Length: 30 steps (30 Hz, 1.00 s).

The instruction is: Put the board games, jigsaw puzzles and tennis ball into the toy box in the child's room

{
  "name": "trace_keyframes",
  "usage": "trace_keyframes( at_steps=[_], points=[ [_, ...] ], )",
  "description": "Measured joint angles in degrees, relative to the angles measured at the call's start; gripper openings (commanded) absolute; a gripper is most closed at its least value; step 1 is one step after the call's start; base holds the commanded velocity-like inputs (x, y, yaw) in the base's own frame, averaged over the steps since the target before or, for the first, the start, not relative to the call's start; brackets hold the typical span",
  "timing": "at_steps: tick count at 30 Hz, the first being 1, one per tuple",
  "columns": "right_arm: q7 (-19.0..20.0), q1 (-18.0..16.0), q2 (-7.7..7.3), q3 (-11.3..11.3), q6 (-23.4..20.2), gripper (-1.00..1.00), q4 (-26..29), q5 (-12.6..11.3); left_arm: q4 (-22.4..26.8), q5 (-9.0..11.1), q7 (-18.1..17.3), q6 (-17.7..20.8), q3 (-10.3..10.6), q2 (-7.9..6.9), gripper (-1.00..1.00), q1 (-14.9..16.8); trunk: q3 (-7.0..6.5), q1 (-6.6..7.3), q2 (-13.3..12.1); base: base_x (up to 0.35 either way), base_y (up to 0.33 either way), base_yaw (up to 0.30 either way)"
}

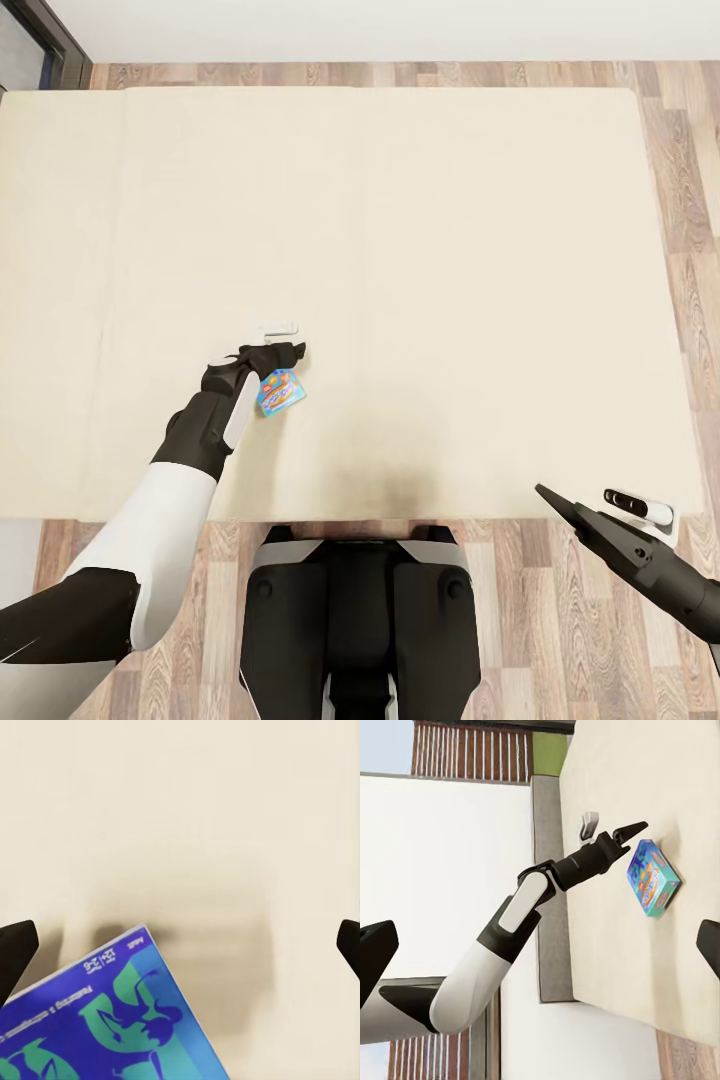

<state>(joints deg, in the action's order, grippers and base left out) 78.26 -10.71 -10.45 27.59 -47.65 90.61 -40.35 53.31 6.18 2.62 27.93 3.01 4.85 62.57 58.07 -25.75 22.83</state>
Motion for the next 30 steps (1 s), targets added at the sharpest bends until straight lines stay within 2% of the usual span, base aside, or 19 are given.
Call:
trace_keyframes(
  at_steps=[12,30],
  points=[
    [0.00,0.00,0.00,0.00,-0.04,1.00,0.00,0.00,-0.11,-0.95,0.00,0.00,-0.07,0.00,1.00,0.00,0.13,0.00,0.00,0.000,0.000,0.000],
    [0.00,0.00,0.00,0.00,0.04,1.00,0.00,0.00,-0.12,-1.08,0.00,-0.06,-0.01,0.00,1.00,0.00,1.40,0.00,0.00,0.000,0.000,0.000]
  ],
)
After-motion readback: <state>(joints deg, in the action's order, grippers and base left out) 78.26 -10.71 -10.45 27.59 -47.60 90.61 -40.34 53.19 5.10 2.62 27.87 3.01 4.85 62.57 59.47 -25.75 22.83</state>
